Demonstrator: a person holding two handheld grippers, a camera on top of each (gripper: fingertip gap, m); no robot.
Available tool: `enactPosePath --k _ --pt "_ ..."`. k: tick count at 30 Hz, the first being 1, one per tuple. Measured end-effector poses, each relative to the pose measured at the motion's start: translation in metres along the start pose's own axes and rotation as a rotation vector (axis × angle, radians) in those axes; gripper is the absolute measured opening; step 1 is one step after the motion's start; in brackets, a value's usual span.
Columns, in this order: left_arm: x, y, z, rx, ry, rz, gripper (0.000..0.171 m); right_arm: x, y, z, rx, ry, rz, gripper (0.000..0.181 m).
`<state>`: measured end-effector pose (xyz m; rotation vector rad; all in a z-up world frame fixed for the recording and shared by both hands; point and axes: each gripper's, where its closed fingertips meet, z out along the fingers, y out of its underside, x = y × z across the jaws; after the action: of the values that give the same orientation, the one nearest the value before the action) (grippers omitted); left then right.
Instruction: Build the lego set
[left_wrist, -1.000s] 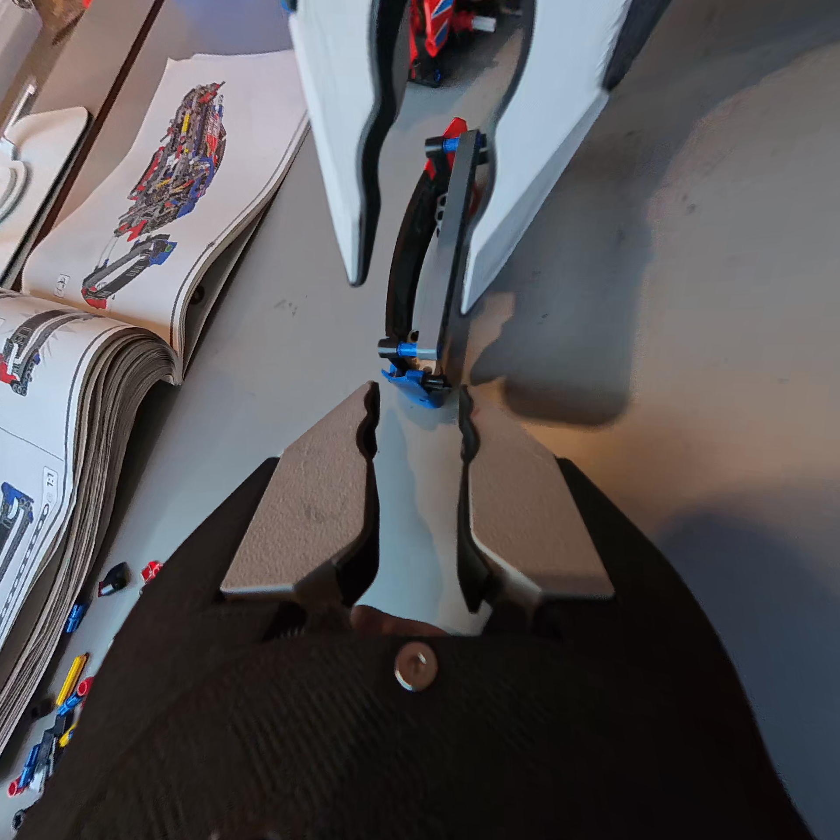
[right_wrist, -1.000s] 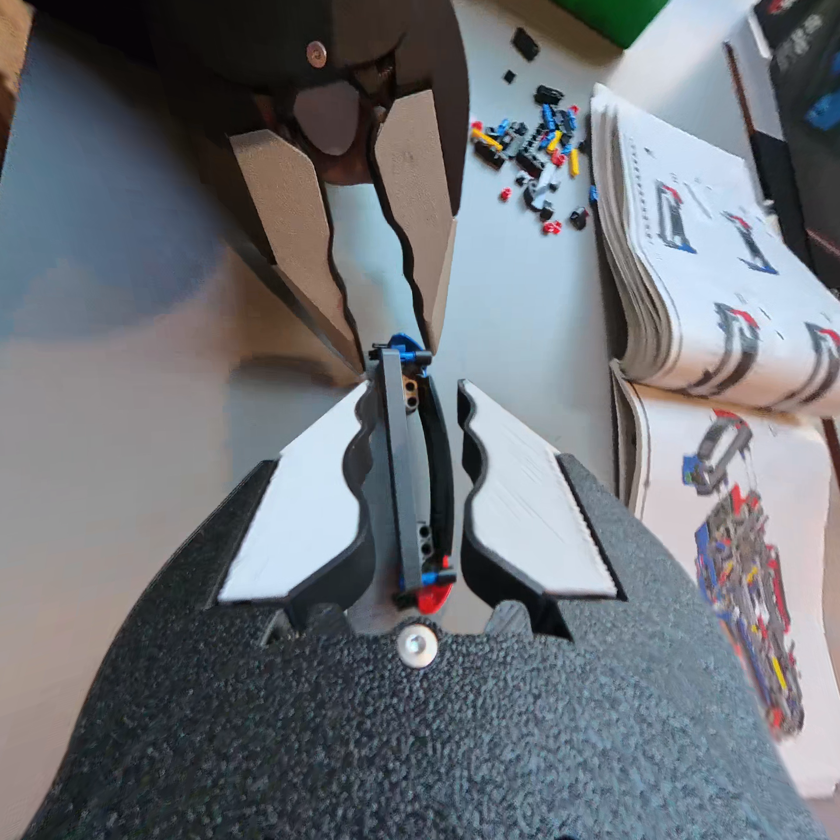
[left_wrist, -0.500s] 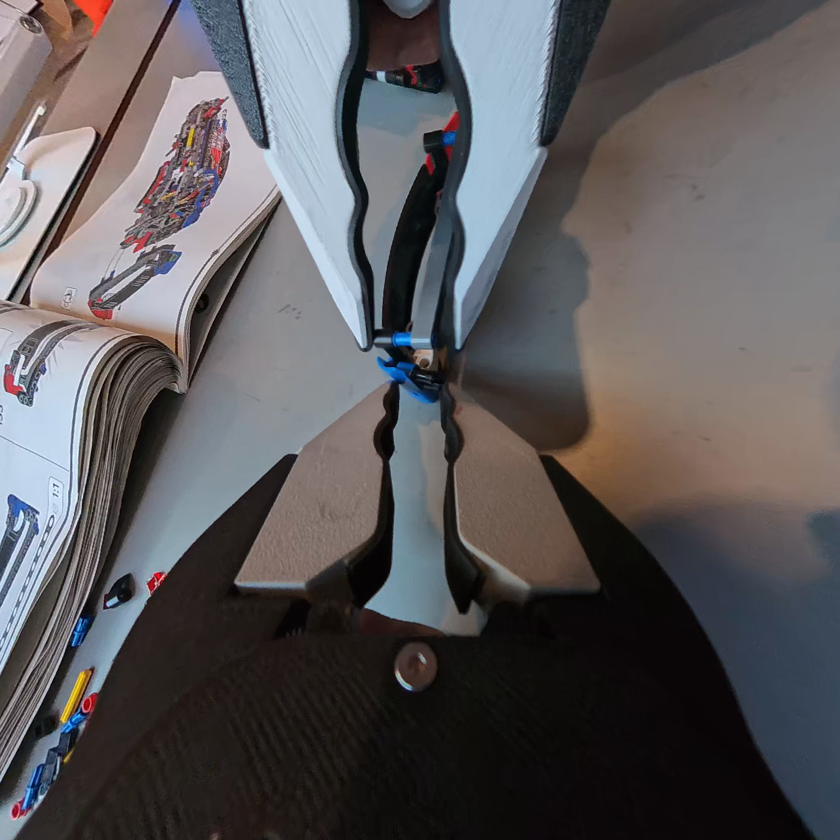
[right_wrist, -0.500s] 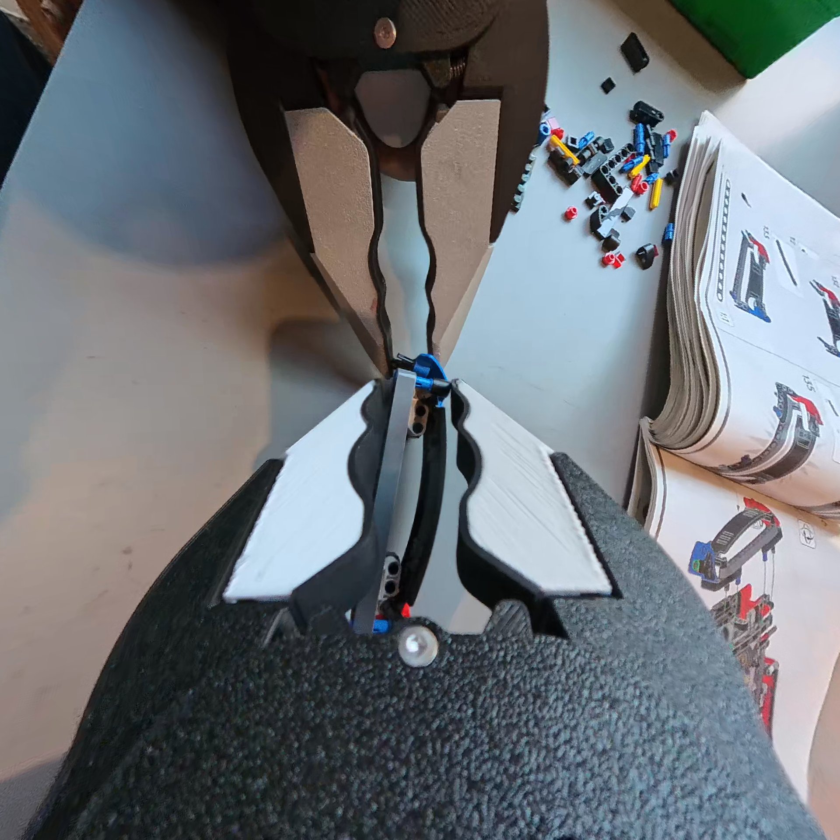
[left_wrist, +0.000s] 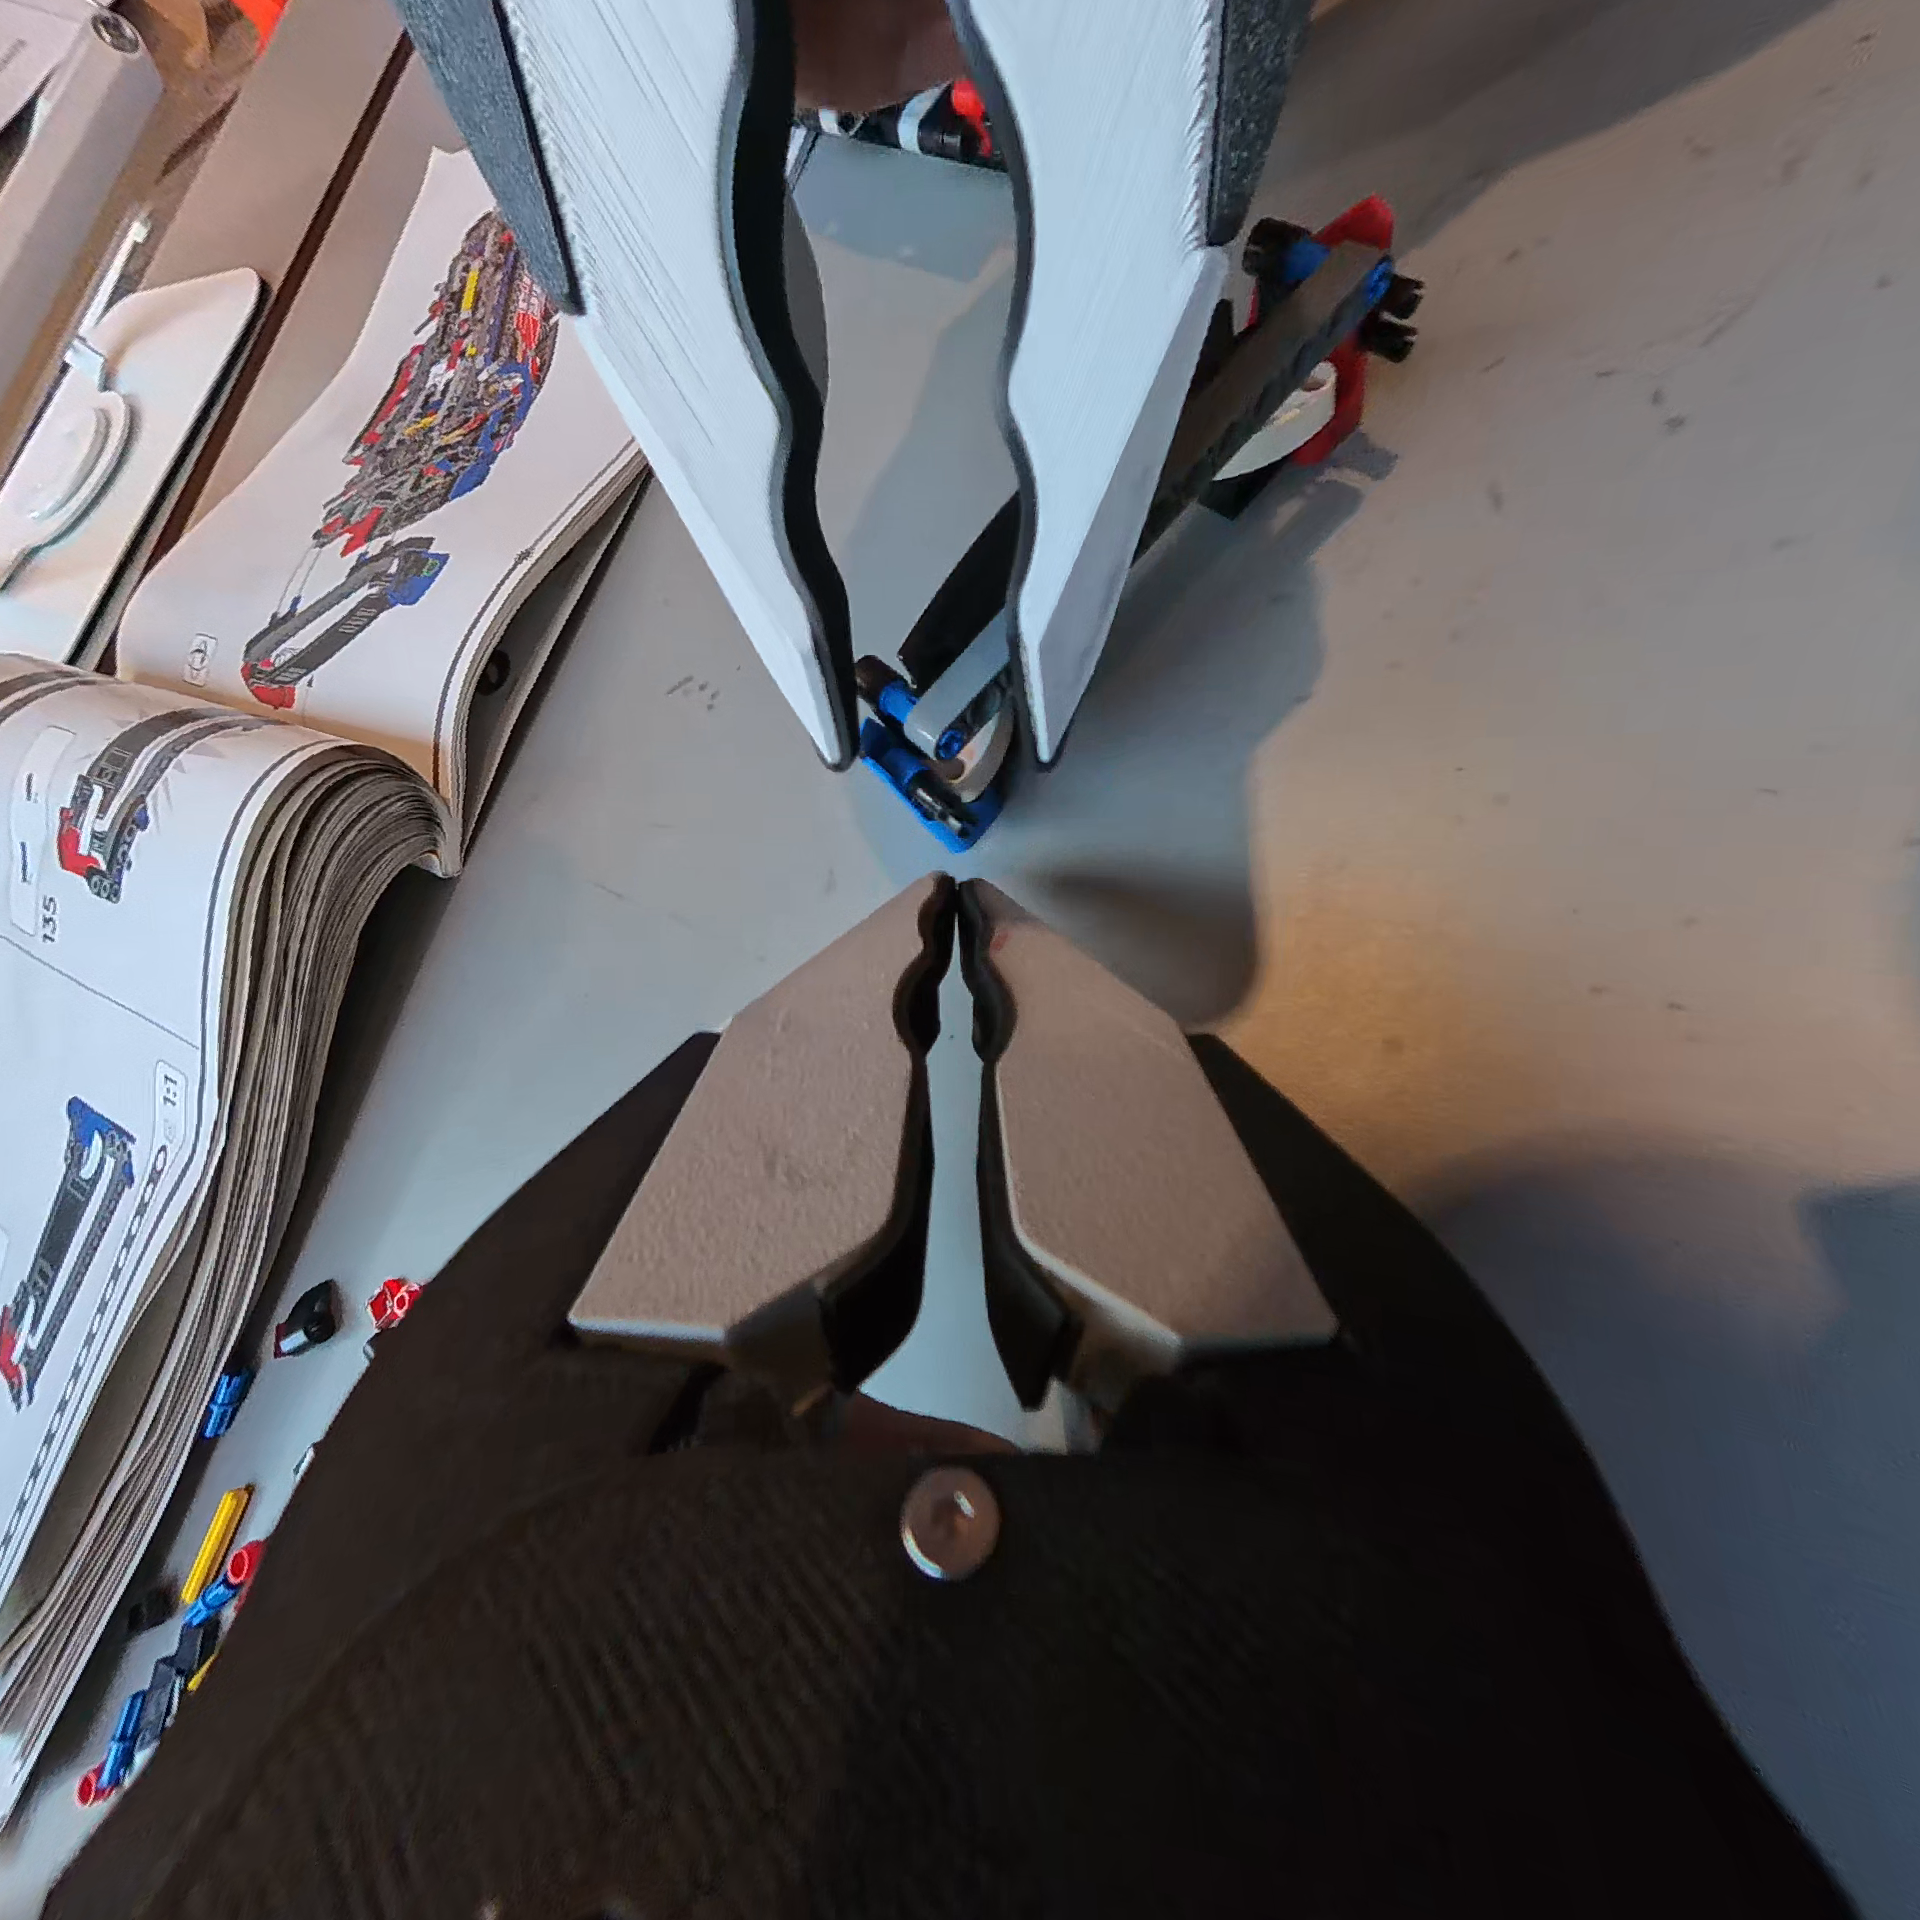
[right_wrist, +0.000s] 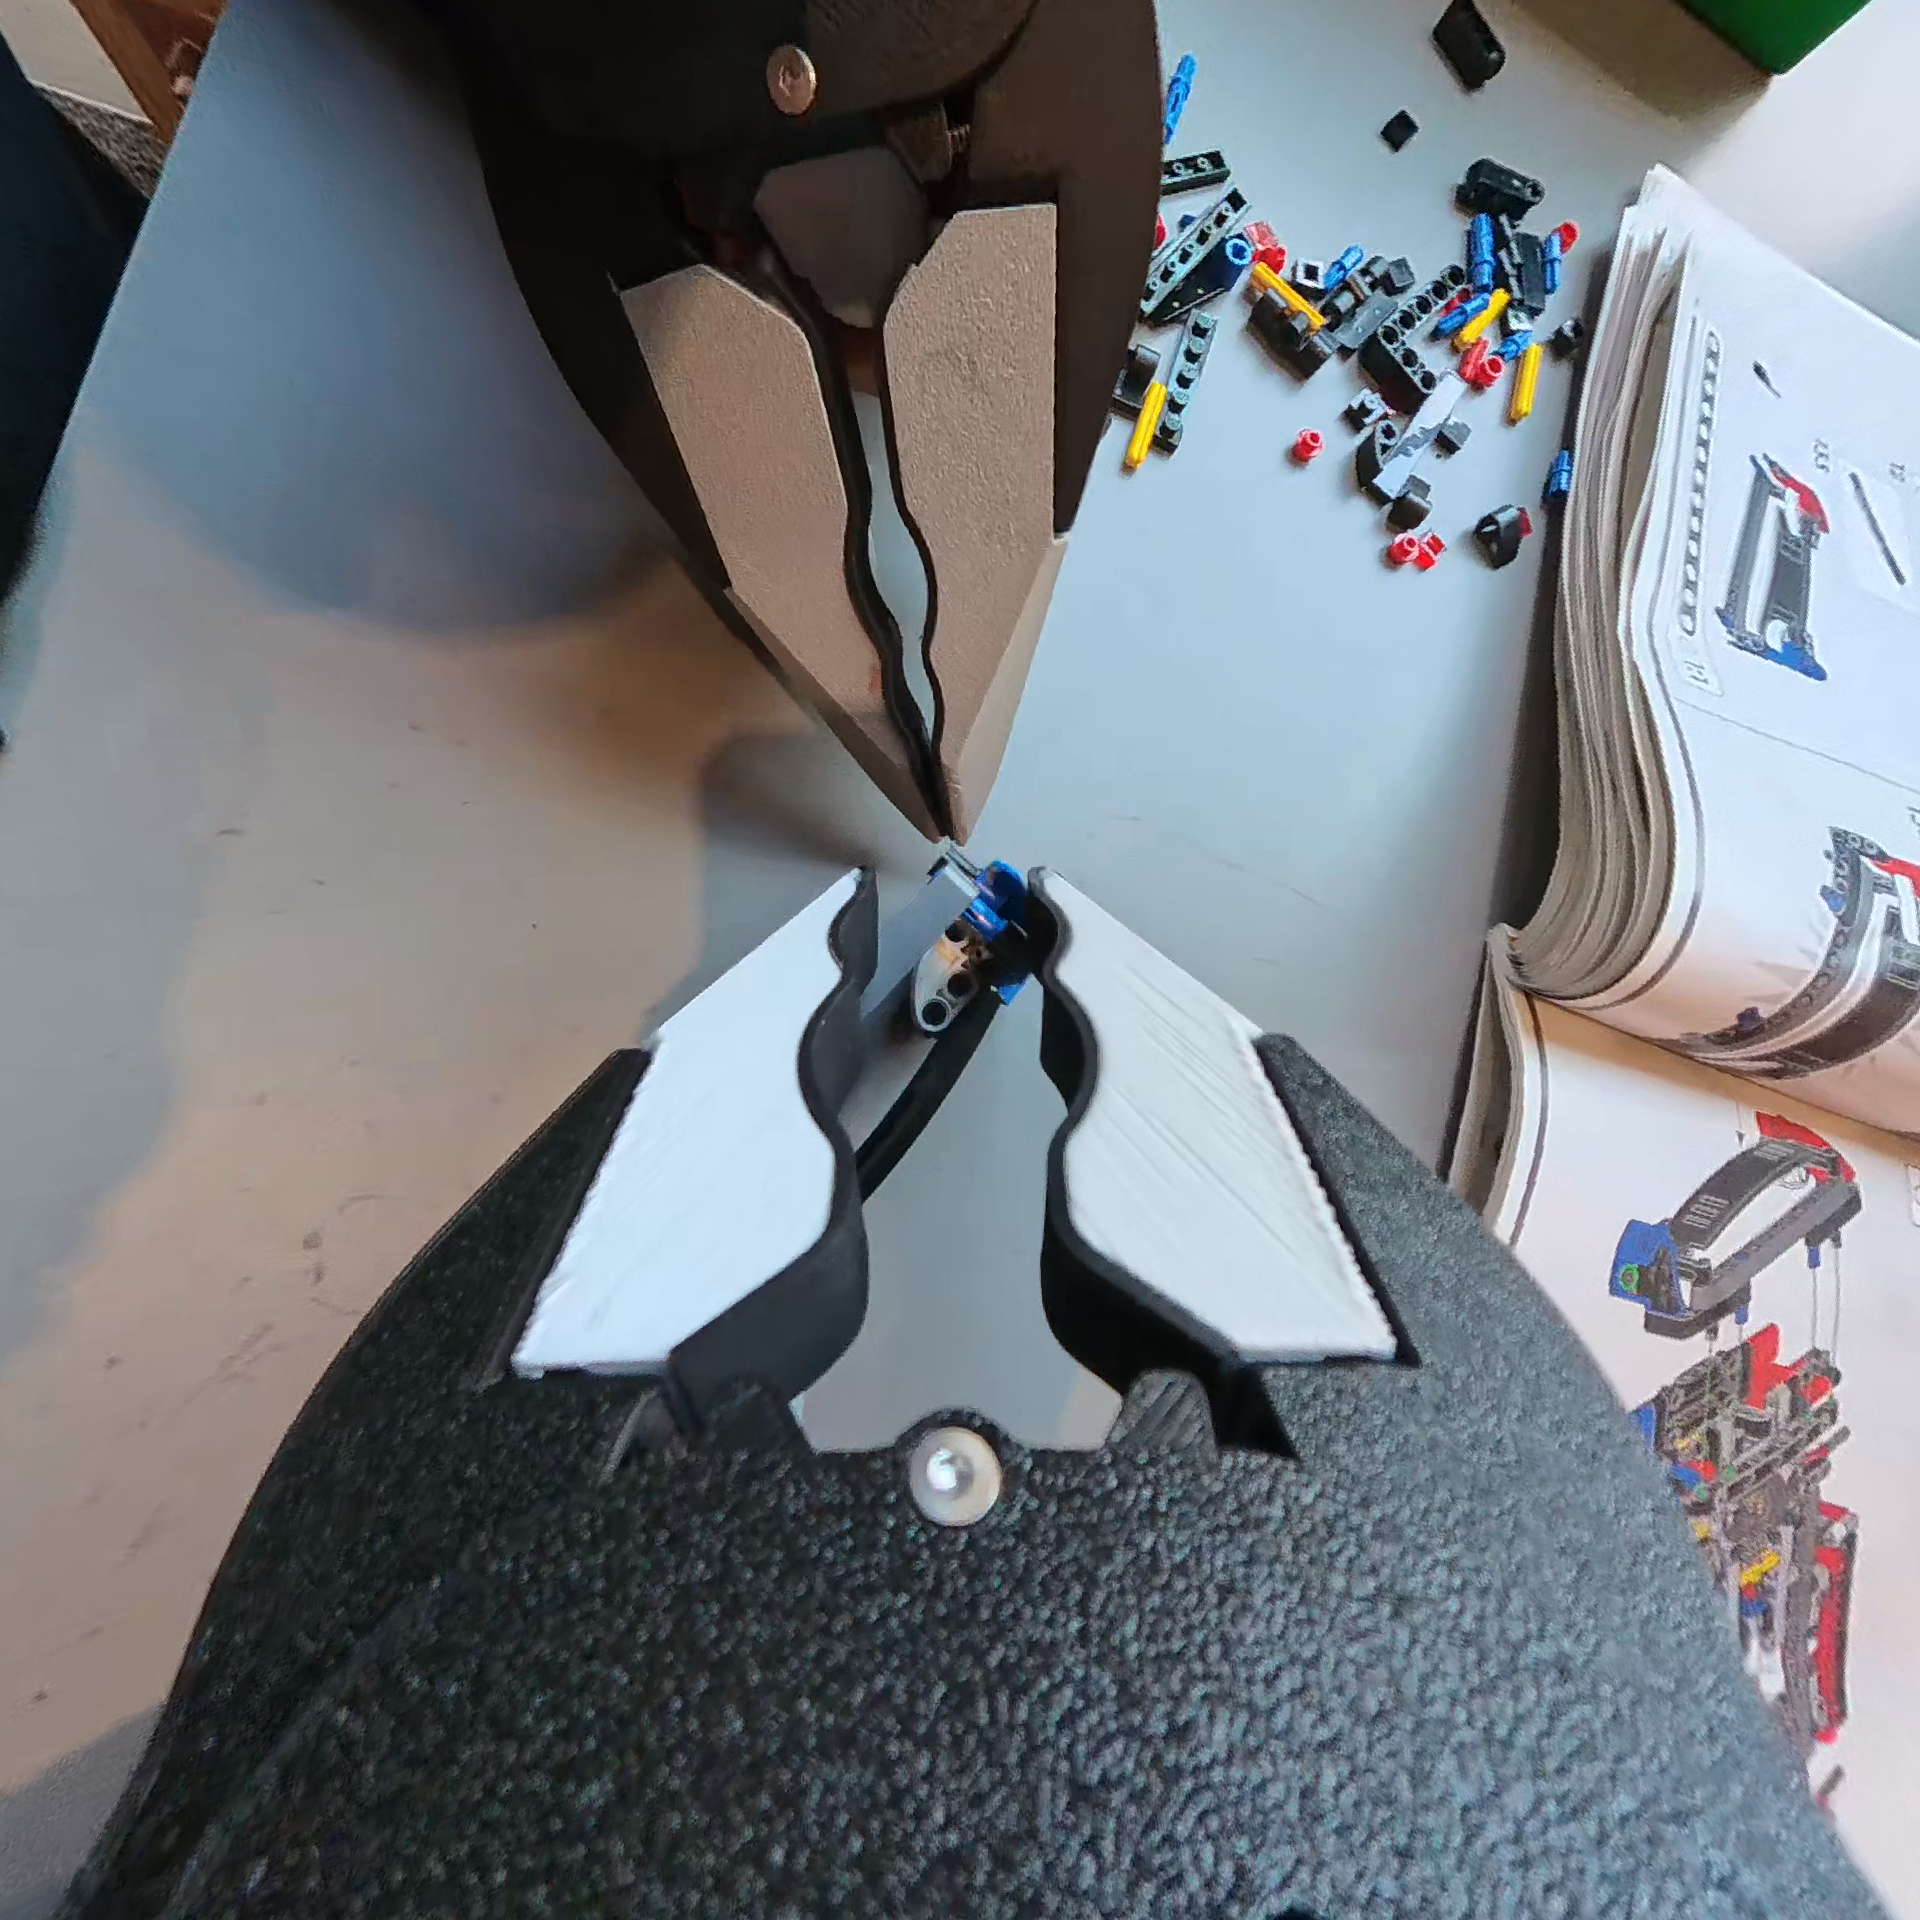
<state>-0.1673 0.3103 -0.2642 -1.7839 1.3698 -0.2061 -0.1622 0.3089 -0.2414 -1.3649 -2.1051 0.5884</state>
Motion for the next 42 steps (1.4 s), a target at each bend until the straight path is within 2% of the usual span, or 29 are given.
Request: enactPosePath --k 4,6,12,18,29,33,38,42 --pt "-0.004 -0.001 -0.002 0.013 -0.009 -0.027 0.003 0.007 0.000 -0.008 0.016 0.078 0.085 0.034" --pt "-0.005 -0.002 -0.002 0.016 -0.005 -0.049 0.011 0.008 0.003 -0.011 0.017 0.106 0.144 0.033" --pt "0.001 -0.013 -0.003 0.066 0.019 -0.070 0.008 0.004 0.007 -0.011 0.001 0.142 0.223 0.031" --pt "-0.001 -0.021 -0.002 0.096 -0.021 -0.058 0.007 0.011 0.012 -0.015 -0.001 0.185 0.282 0.031" --pt "0.000 -0.025 0.000 0.105 -0.023 -0.061 0.010 0.012 0.014 -0.010 -0.013 0.176 0.392 0.030" --pt "0.000 -0.026 0.002 0.095 -0.028 -0.065 0.011 0.010 0.012 -0.009 -0.007 0.193 0.383 0.028" --pt "-0.004 -0.025 0.004 0.087 -0.039 -0.099 0.000 0.009 0.011 -0.007 -0.011 0.228 0.341 0.027" --pt "-0.004 -0.025 0.004 0.088 -0.029 -0.111 0.000 0.009 0.011 -0.007 -0.006 0.222 0.334 0.026"
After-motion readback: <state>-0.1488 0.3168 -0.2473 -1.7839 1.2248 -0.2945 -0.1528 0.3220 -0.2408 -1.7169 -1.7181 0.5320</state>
